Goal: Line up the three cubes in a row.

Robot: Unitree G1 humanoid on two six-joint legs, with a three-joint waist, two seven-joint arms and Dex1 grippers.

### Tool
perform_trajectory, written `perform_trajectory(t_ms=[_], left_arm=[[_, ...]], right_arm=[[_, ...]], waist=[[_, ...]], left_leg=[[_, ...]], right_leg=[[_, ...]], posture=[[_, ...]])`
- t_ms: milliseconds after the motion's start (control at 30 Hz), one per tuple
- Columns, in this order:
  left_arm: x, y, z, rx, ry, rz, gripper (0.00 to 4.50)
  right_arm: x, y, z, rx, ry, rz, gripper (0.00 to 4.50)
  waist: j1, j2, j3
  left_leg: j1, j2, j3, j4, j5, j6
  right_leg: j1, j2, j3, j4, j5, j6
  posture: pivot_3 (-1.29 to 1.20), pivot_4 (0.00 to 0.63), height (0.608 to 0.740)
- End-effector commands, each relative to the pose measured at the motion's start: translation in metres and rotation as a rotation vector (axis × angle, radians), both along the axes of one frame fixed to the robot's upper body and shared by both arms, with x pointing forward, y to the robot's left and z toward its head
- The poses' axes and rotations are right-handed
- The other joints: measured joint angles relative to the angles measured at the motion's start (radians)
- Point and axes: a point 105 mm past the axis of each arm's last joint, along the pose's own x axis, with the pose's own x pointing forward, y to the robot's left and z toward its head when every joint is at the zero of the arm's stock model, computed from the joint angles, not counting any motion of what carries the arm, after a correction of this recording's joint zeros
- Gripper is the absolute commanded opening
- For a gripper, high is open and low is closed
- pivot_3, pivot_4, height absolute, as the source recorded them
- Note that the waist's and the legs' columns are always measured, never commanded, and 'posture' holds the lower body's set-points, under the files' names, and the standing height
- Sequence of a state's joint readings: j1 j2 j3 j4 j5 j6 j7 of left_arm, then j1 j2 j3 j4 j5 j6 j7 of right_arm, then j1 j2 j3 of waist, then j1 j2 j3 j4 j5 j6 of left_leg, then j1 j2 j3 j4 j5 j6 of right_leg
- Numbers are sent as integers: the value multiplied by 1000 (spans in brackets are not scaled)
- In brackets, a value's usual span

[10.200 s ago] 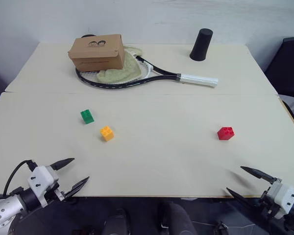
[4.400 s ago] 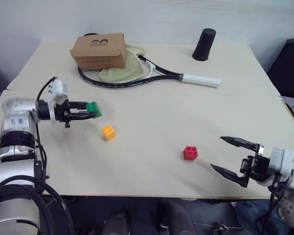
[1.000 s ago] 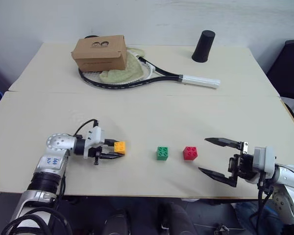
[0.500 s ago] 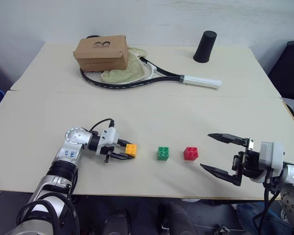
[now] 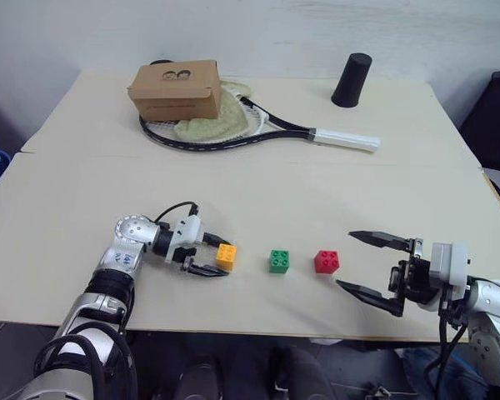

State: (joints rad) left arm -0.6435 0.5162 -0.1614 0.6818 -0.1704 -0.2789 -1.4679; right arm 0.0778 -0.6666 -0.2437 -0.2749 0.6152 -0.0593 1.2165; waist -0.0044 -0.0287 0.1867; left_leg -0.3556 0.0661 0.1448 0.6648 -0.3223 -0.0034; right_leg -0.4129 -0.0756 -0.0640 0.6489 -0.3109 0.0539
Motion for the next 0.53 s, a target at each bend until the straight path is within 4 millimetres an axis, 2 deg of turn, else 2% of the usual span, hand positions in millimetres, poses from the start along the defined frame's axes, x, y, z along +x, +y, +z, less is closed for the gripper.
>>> perform_trajectory(t_ms=[33,200,267,400,533], left_arm=[[-2,31,18,-13,-54,91,4332],[-29,96,42,86,-121,256,4332],[-42,117,51,104,-109,340,4332],[-52,136,61,136,-168,434,4332],[-53,146,61,144,-167,488,4332]], right_arm=[[1,-10,15,-31,-55,7,4500],[-7,-45,28,-167,-34,-17,4500],[-12,-61,30,-244,-15,-23,4500],[-11,-77,33,-304,-12,-48,4500],[-9,-79,29,-330,10,-29,4500]], waist=[[-10,0,0],[-26,1,1],[-24,1,1],[-15,1,1],[-11,1,1]], left_leg=[[0,0,0,0,0,0],[-1,2,-1,-2,0,-1],[-1,3,-1,-3,0,-1],[0,1,-2,-3,-1,2],[0,0,-1,-3,-1,3]], right_leg=[[0,0,0,0,0,0],[-2,0,4,-1,-1,-2],[-1,0,4,-3,-1,-2],[1,-4,3,-5,0,-1],[1,-4,5,-6,0,0]], posture=[[0,150,740],[0,150,740],[0,150,740],[0,150,740],[0,150,740]])
